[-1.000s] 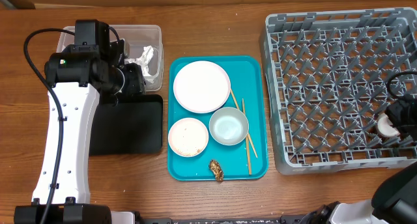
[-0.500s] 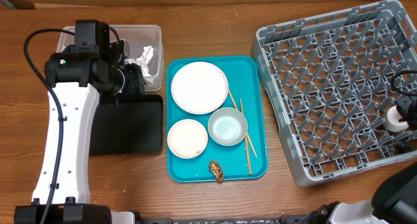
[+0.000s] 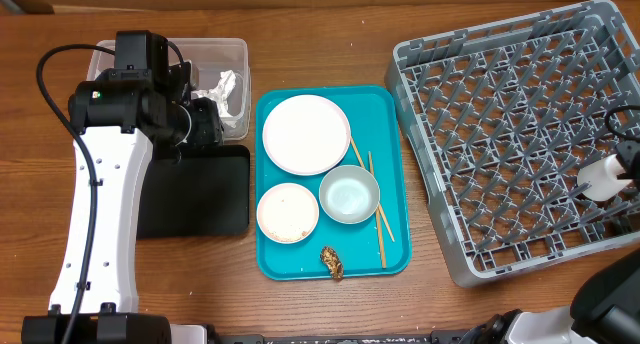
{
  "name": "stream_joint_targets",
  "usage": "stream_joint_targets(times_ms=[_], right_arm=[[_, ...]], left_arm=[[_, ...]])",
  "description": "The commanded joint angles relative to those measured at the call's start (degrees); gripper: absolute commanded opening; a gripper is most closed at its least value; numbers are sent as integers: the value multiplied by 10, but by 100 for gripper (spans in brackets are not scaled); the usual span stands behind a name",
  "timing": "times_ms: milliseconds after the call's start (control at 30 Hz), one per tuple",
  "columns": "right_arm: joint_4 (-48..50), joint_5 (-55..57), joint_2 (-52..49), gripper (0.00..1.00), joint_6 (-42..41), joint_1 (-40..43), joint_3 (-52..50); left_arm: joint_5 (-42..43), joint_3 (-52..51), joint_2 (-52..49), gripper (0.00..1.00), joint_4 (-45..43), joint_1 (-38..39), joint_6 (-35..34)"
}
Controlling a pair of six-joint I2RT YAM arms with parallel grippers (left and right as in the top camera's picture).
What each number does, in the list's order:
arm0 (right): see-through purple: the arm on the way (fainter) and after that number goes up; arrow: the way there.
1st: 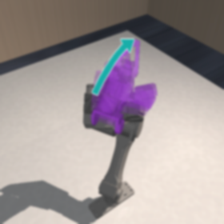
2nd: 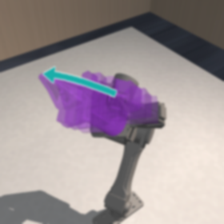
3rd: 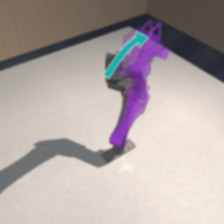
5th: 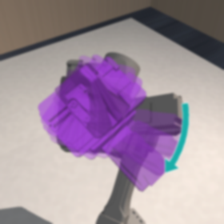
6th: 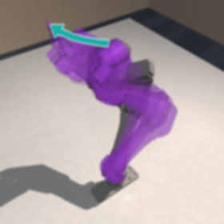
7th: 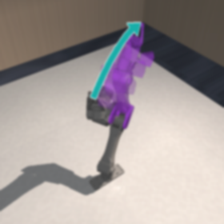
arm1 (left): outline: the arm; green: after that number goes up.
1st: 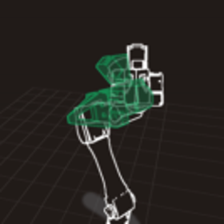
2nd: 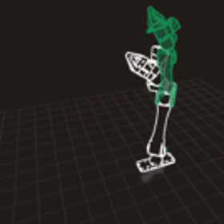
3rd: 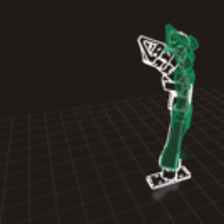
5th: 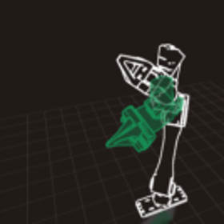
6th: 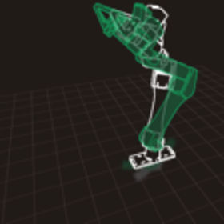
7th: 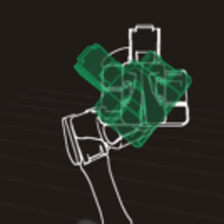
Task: Sort waste into correct bins and load items into the dishwasher
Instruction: 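Open the right gripper and lift it off the cup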
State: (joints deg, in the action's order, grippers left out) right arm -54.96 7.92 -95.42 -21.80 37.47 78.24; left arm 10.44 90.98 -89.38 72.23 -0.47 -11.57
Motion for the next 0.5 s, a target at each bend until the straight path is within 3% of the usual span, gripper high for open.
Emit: stream_joint_targets(times_ms=[0, 200, 467], right_arm=[[-33, -67, 17, 29, 4, 2, 11], [-150, -249, 54, 30, 112, 1, 13], [-249, -262, 56, 30, 162, -58, -8]], left_arm=[[-4, 8, 3, 54, 0, 2, 9], [-4, 8, 3, 56, -5, 2, 9], [-3, 8, 3, 57, -18, 2, 8]])
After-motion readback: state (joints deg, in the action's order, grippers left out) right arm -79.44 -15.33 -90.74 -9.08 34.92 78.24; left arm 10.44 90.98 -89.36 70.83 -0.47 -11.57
